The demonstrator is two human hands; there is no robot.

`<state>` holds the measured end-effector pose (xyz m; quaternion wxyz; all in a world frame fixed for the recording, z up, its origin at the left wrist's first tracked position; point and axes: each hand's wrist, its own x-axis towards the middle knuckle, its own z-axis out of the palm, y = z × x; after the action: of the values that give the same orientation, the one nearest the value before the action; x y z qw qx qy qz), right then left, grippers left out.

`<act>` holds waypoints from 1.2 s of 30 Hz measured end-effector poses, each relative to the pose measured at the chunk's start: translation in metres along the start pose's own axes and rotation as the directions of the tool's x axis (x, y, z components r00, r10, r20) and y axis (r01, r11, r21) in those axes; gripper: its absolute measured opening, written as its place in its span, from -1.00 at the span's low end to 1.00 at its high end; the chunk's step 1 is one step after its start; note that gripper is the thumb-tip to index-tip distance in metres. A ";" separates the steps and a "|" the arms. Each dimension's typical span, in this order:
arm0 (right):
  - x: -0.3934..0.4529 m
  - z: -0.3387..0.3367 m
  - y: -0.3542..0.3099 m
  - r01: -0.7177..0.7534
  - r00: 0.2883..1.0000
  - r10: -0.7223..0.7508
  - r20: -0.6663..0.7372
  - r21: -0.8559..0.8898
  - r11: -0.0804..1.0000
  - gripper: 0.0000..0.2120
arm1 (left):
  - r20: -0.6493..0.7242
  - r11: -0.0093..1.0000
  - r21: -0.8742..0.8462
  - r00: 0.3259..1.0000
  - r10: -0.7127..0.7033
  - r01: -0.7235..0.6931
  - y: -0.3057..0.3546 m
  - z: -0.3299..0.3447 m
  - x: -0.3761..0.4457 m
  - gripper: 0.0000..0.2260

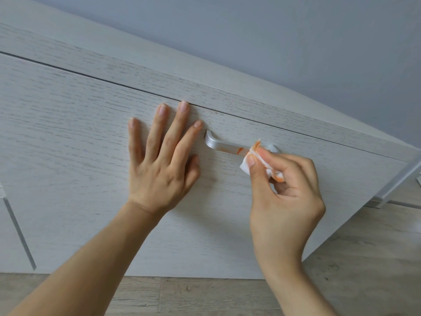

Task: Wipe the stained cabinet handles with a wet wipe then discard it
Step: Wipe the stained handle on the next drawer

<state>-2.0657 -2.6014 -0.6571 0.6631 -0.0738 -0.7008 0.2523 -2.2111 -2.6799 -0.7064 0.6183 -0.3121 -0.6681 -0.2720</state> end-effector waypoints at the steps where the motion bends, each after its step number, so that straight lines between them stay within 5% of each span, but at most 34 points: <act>1: 0.000 0.002 0.000 -0.011 1.000 0.011 -0.007 0.003 1.000 -0.86 | 0.001 1.000 -0.001 1.000 0.005 -0.005 -0.001 0.000 0.000 -0.55; 5: -0.005 0.017 -0.009 0.050 0.998 -0.051 0.040 0.028 0.998 -0.87 | 0.014 0.998 0.023 0.999 0.052 -0.053 -0.007 0.000 -0.005 -0.52; 10: -0.007 0.019 -0.007 -0.032 0.998 0.035 -0.051 0.044 0.999 -0.86 | 0.003 0.998 0.025 0.998 0.056 -0.056 -0.006 0.001 -0.006 -0.54; 25: -0.001 0.001 0.000 -0.091 0.995 0.093 -0.040 0.038 0.995 -0.83 | 0.029 0.990 0.013 0.990 0.140 -0.140 -0.020 -0.009 -0.006 -0.51; 30: -0.006 0.020 -0.009 0.033 0.998 -0.034 0.050 0.019 0.999 -0.86 | 0.034 0.987 0.044 0.988 0.154 -0.155 -0.023 -0.008 -0.010 -0.49; 36: -0.006 0.018 -0.010 -0.014 1.000 0.014 -0.002 0.022 1.000 -0.82 | 0.029 0.988 0.050 0.989 0.148 -0.149 -0.020 -0.006 -0.011 -0.50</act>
<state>-2.0799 -2.6170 -0.6576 0.6629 -0.0717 -0.6967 0.2647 -2.2219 -2.6991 -0.7166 0.6364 -0.3482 -0.6575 -0.2038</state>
